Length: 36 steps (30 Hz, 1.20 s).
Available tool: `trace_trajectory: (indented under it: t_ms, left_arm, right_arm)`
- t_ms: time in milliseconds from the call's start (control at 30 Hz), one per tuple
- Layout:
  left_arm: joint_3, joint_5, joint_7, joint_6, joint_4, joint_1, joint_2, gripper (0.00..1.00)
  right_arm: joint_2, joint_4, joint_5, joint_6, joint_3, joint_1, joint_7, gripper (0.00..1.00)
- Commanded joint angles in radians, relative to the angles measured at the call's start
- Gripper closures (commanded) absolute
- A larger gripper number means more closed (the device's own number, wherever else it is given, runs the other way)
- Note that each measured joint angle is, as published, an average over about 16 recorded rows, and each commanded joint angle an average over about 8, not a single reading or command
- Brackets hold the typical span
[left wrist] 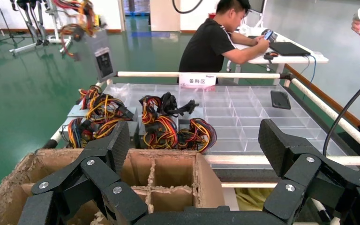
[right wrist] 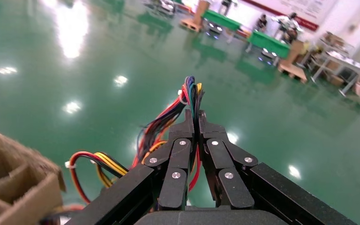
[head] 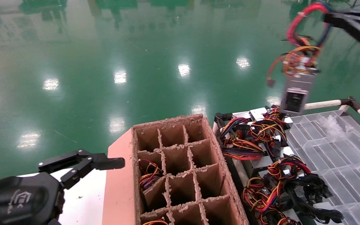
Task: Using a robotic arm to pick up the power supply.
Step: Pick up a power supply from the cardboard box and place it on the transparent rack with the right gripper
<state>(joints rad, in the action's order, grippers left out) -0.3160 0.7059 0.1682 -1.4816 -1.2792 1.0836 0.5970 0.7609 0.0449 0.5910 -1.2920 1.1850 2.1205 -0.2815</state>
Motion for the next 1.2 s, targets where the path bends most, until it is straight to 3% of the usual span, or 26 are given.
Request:
trace_trajectory:
  t_ms: [33, 400, 1200]
  left_arm:
    - [0.0, 0.0, 0.0, 0.0, 0.0, 0.0, 0.0, 0.0]
    - [0.0, 0.0, 0.0, 0.0, 0.0, 0.0, 0.0, 0.0]
    - [-0.001, -0.001, -0.001, 0.001, 0.0, 0.0, -0.001, 0.0]
  right_arm:
    - [-0.028, -0.01, 0.01, -0.013, 0.007, 0.005, -0.003, 1.0]
    - [-0.063, -0.039, 0.066, -0.011, 0.045, -0.032, -0.03, 1.0]
    - [0.009, -0.071, 0.006, 0.036, 0.002, -0.23, -0.033, 1.0]
